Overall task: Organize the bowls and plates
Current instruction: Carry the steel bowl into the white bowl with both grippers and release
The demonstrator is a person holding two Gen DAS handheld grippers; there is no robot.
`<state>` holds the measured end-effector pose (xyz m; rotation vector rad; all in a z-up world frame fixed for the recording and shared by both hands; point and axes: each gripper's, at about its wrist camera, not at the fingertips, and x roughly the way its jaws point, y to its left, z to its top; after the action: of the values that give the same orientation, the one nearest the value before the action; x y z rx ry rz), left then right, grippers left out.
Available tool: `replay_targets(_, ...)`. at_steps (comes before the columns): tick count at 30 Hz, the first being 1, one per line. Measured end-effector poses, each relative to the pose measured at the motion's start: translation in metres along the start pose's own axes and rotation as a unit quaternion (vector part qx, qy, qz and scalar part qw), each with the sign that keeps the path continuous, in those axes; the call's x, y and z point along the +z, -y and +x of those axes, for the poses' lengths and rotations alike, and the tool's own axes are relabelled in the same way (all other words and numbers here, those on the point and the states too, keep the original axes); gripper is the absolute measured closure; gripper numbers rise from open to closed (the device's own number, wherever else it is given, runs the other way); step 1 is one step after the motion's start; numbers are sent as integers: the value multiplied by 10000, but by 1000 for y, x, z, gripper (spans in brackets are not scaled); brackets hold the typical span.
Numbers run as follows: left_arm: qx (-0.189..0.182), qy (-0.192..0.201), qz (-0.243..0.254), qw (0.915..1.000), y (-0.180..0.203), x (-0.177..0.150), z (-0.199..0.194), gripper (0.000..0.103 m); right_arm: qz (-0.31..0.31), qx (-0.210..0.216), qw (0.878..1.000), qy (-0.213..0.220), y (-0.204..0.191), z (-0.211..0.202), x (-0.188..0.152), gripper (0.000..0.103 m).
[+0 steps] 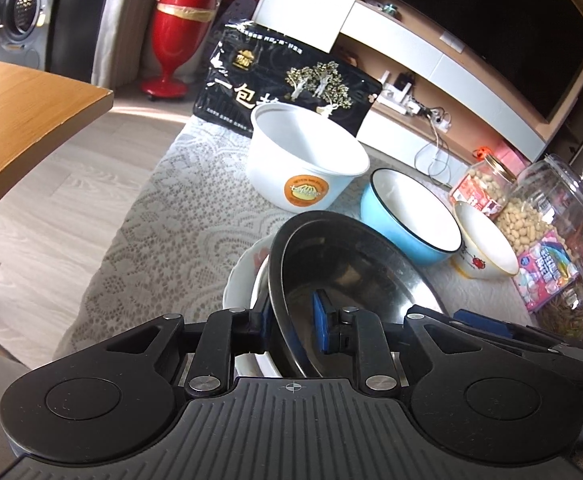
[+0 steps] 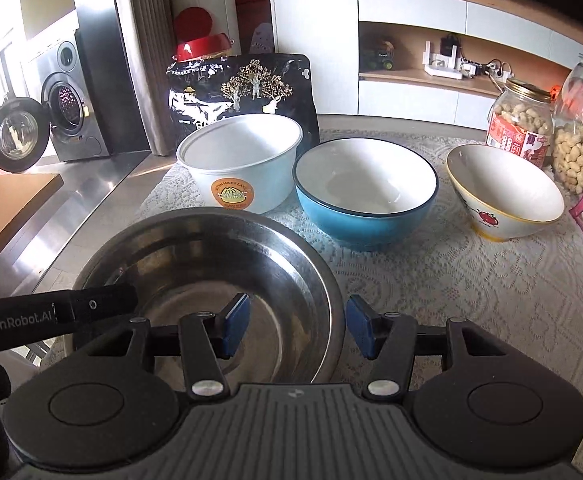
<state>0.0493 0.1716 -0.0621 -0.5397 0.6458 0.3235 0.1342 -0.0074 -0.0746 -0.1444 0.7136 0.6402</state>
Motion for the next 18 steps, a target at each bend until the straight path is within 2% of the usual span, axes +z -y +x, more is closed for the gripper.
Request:
replay_targets(12, -5, 190, -54, 9998, -2, 5, -20, 79, 193, 28, 9997, -137, 12, -1, -6, 48)
replay_targets(15, 134, 223, 11, 9997, -5, 6, -25, 79, 270, 8, 9994, -223, 15, 5, -7, 48)
replay_targets(18, 228, 95, 85, 9997, -6, 5, -22, 79, 321, 44, 9990, -314, 15, 9, -9, 48)
